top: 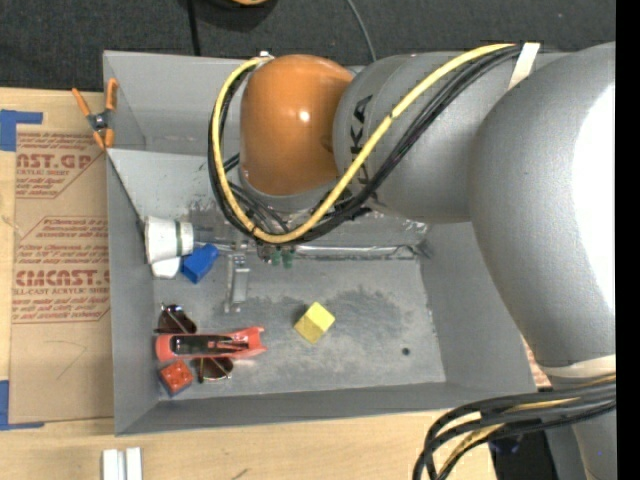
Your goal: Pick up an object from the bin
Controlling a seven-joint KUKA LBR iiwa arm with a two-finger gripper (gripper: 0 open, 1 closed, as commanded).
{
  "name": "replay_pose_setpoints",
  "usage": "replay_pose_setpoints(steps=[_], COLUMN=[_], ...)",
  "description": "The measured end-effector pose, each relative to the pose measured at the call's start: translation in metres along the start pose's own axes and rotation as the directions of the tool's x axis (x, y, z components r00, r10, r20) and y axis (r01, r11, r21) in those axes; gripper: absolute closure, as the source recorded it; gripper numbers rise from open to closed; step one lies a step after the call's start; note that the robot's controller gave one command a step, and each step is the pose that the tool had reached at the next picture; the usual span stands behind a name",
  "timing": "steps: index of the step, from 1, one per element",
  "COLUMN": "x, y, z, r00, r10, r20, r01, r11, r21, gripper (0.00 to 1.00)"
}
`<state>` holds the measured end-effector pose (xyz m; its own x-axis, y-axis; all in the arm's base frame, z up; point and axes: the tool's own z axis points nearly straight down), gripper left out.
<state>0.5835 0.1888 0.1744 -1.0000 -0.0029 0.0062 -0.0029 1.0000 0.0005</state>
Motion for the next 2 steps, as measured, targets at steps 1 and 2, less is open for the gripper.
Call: replay_pose_setpoints(steps=[1, 2], x=[-0.002, 0.046], y=[-0.001, 0.019], z=[-0.005, 0.057], r00=[1.0, 1.0], r10=[0.002, -0.014], r20=[0.008, 0.007], r01=[-0.002, 0.014], r11=[1.0, 1.0], r21=[-0.001, -0.002], gripper=[0.0, 0.0])
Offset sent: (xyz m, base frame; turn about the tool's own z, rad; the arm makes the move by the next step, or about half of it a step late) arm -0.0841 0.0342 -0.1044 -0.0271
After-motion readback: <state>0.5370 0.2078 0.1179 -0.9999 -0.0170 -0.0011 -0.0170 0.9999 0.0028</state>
